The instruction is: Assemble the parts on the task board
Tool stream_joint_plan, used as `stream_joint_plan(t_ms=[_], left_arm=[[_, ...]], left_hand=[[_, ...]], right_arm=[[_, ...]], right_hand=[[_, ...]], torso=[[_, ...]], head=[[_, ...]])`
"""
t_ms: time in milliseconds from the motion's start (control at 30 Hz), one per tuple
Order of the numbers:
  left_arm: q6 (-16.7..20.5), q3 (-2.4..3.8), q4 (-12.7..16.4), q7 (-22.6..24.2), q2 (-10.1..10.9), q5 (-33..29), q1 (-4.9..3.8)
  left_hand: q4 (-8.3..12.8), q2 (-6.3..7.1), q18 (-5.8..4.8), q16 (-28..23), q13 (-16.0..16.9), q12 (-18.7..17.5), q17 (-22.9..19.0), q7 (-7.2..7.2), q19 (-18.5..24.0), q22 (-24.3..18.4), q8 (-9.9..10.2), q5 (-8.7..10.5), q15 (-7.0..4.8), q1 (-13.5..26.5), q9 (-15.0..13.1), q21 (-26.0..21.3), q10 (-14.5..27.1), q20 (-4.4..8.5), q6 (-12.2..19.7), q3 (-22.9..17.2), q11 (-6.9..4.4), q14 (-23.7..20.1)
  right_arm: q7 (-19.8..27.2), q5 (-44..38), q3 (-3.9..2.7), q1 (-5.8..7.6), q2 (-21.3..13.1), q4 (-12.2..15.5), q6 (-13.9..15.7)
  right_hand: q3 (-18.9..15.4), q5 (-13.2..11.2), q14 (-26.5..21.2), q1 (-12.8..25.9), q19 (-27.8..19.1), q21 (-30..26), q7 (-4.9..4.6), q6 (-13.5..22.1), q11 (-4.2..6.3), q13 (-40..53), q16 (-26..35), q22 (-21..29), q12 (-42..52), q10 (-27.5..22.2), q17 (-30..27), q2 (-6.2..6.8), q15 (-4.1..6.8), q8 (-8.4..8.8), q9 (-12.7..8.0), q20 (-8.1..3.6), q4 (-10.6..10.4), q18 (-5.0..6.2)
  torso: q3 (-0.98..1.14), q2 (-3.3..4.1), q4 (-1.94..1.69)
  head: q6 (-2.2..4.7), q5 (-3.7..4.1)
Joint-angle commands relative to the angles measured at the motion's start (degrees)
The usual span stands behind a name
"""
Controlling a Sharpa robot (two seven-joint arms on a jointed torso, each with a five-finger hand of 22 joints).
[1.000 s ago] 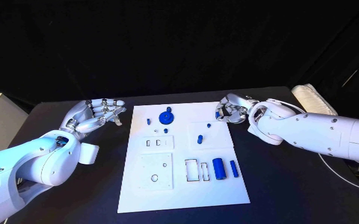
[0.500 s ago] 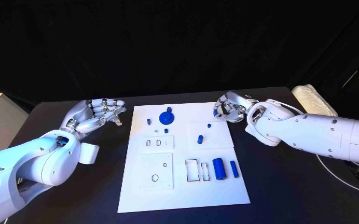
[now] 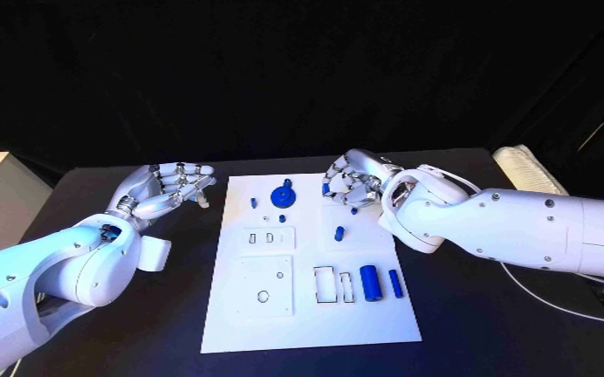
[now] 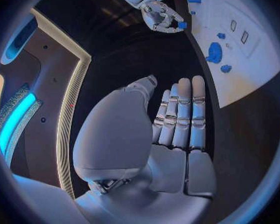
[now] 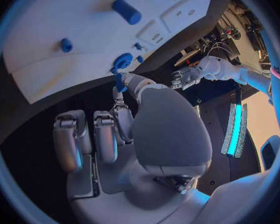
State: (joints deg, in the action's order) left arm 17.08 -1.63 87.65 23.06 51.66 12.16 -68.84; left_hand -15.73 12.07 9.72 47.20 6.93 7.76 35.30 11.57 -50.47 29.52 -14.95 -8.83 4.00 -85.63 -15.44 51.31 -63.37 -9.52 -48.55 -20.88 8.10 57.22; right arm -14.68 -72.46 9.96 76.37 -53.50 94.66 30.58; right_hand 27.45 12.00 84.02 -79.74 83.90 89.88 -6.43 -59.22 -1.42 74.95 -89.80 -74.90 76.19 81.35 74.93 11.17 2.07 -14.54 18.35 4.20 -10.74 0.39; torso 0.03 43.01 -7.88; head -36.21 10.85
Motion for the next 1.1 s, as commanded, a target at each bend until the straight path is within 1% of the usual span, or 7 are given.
stream_joint_plan(t_ms=[33,133,267,333,533,767,1100], left_arm=[[-0.4,0.03,0.3,0.1,-0.1,0.2,-0.03],[-0.3,0.03,0.5,0.0,0.0,0.2,-0.03],[-0.2,0.03,0.7,-0.1,0.0,0.2,-0.04],[-0.2,0.03,0.8,-0.2,0.0,0.2,-0.04],[0.0,0.03,1.0,-0.3,0.0,0.2,-0.05],[0.0,0.03,1.2,-0.4,-0.1,0.3,-0.06],[0.0,0.03,1.3,-0.6,-0.2,0.3,-0.06]], left_hand=[[-0.3,-0.01,0.79,0.2,0.1,0.0,0.1,0.12,-0.3,0.1,-0.1,0.3,0.03,0.4,-0.1,0.3,0.4,-0.1,0.4,0.0,-0.18,0.4],[-0.3,-0.02,0.8,0.3,0.1,0.1,0.1,0.1,-0.3,0.1,-0.1,0.27,0.02,0.4,-0.1,0.3,0.4,-0.11,0.4,0.0,-0.19,0.4],[-0.3,-0.02,0.8,0.3,0.1,0.1,0.1,0.1,-0.3,0.1,-0.1,0.27,0.02,0.4,-0.1,0.3,0.4,-0.11,0.4,0.0,-0.19,0.4],[-0.3,-0.02,0.8,0.3,0.1,0.1,0.1,0.1,-0.3,0.1,-0.1,0.27,0.02,0.4,-0.1,0.3,0.4,-0.11,0.4,0.0,-0.19,0.4],[-0.3,-0.03,0.8,0.3,0.1,0.1,0.1,0.08,-0.3,0.0,-0.1,0.24,0.01,0.4,-0.1,0.3,0.3,-0.11,0.4,0.0,-0.21,0.4],[-0.3,-0.03,0.8,0.3,0.1,0.1,0.1,0.08,-0.3,0.0,-0.1,0.24,0.01,0.4,-0.1,0.3,0.3,-0.11,0.4,0.0,-0.21,0.4],[-0.3,-0.03,0.8,0.3,0.1,0.1,0.1,0.08,-0.3,0.0,-0.1,0.24,0.01,0.4,-0.1,0.3,0.3,-0.11,0.4,0.0,-0.21,0.4]], right_arm=[[-6.1,-1.8,0.04,-0.17,1.9,1.3,0.2],[-8.3,-2.9,0.08,-0.61,3.7,1.9,0.7],[-10.3,-4.4,0.11,-1.49,5.5,2.4,1.2],[-11.2,-5.4,0.12,-2.06,6.3,2.7,1.4],[-12.7,-8.0,0.17,-4.04,8.4,3.6,1.7],[-13.9,-11.0,0.23,-5.91,10.8,3.2,1.9],[-14.8,-13.4,0.28,-7.25,13.1,2.1,1.9]], right_hand=[[0.4,0.4,6.0,0.1,6.1,0.1,0.02,0.4,-0.28,2.6,-0.2,-15.1,-0.2,0.1,15.1,-0.39,0.1,-0.5,0.8,-0.28,0.0,-0.39],[0.5,0.4,6.0,0.8,6.1,0.1,-0.02,0.5,-0.32,2.6,-0.2,-15.1,-0.3,0.1,15.1,-0.47,0.06,-0.58,0.9,-0.24,-0.1,-0.39],[0.6,0.3,6.0,1.0,6.1,0.1,-0.03,0.6,-0.33,2.6,-0.2,-15.1,-0.3,0.1,15.1,-0.51,0.04,-0.59,0.9,-0.22,-0.1,-0.39],[0.6,0.3,6.0,1.0,6.1,0.1,-0.03,0.6,-0.33,2.6,-0.2,-15.1,-0.3,0.1,15.1,-0.49,0.04,-0.6,0.9,-0.22,-0.1,-0.39],[0.6,0.3,6.0,1.1,6.1,0.1,-0.02,0.6,-0.33,2.7,-0.2,-15.1,-0.2,0.2,15.1,-0.48,0.04,-0.61,0.9,-0.22,0.0,-0.39],[0.6,0.4,6.0,1.1,6.1,0.1,-0.01,0.6,-0.33,2.8,-0.2,-15.1,-0.1,0.2,15.1,-0.49,0.04,-0.63,0.9,-0.21,0.0,-0.39],[0.7,0.6,6.0,1.4,6.1,0.1,-0.01,0.6,-0.32,2.8,-0.2,-15.1,-0.1,0.2,15.1,-0.4,0.04,-0.71,1.0,-0.21,0.0,-0.39]], torso=[[-0.31,-0.09,-0.17],[-0.29,-0.11,-0.07],[-0.36,-0.04,-0.11],[-0.22,-0.01,-0.06],[-0.09,0.05,0.0],[-0.06,0.13,0.03],[-0.1,0.15,-0.01]], head=[[-0.23,-0.48],[-0.16,-1.05],[-0.39,-1.72],[-0.52,-2.04],[-0.89,-2.7],[-1.32,-2.9],[-1.69,-3.08]])
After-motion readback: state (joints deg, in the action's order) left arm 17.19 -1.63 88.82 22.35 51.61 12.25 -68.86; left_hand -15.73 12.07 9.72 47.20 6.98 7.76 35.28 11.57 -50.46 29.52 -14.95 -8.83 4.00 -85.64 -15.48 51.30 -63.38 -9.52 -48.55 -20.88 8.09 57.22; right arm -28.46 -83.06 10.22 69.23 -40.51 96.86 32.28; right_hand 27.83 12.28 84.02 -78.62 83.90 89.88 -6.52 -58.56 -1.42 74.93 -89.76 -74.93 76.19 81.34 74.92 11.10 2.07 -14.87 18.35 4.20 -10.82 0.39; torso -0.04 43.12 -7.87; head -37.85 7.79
